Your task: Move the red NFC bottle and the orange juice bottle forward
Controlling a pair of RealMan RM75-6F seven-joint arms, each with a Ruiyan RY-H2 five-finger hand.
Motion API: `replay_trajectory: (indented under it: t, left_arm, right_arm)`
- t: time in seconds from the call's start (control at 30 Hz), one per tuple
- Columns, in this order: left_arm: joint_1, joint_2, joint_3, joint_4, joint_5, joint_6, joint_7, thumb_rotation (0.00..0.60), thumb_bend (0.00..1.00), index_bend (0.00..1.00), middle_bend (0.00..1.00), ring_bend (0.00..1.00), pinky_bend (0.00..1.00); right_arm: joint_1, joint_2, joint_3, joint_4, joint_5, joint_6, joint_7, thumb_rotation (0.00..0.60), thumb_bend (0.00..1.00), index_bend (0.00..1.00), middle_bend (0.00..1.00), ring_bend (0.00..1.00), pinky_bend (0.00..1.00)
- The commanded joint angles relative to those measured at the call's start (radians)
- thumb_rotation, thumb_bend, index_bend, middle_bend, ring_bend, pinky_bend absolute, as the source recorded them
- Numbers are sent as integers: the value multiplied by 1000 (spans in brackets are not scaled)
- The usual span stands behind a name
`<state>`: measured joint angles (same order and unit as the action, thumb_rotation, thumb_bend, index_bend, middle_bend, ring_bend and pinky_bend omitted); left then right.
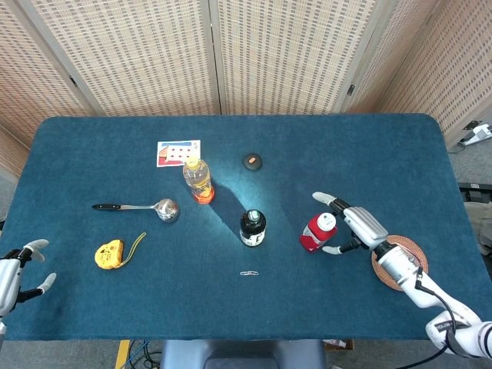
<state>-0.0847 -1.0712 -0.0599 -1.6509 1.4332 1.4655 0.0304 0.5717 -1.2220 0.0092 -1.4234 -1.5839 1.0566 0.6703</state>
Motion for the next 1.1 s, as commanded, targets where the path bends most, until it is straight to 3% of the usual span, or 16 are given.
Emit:
replay_trajectory:
  t: [0.03,0.23,0.5,0.7,0.87,1.1]
  left_arm:
    - [-1,-1,1,-1,3,0,3,600,218,505,470,408,563]
    - [-8,-5,-2,-7,12,0,14,600,218,505,470,408,563]
    - [-58,-18,-25,-11,13,-53,-11,600,218,505,481,409,563]
    - [-119,-38,-55,-25,4,-113,-23,600,218,503,481,408,563]
    - [-180,-69,-101,-34,-32,-170,-61,600,218,489,483,409,563]
    - [-271,-152,-178,1,-94,-222,-96,600,217,464,485,407,563]
  right_arm:
    - [-52,76,-8,-87,3,69,-132,600,7,0,84,99,306]
    - [-162,154,-26,-192,13,210,-389,600,7,1,128,100,305]
    - [-317,186,-78,-215,-67,423,-565,600,7,114,203,106,307]
    - [-408,170,-109,-176,-121,537,-587,600,7,163,234,130,307]
    - [-440,170,-144,-133,-170,561,-509,600,22,170,241,137,307]
    - [-463,182,-155,-109,-213,592,-460,600,44,177,241,137,307]
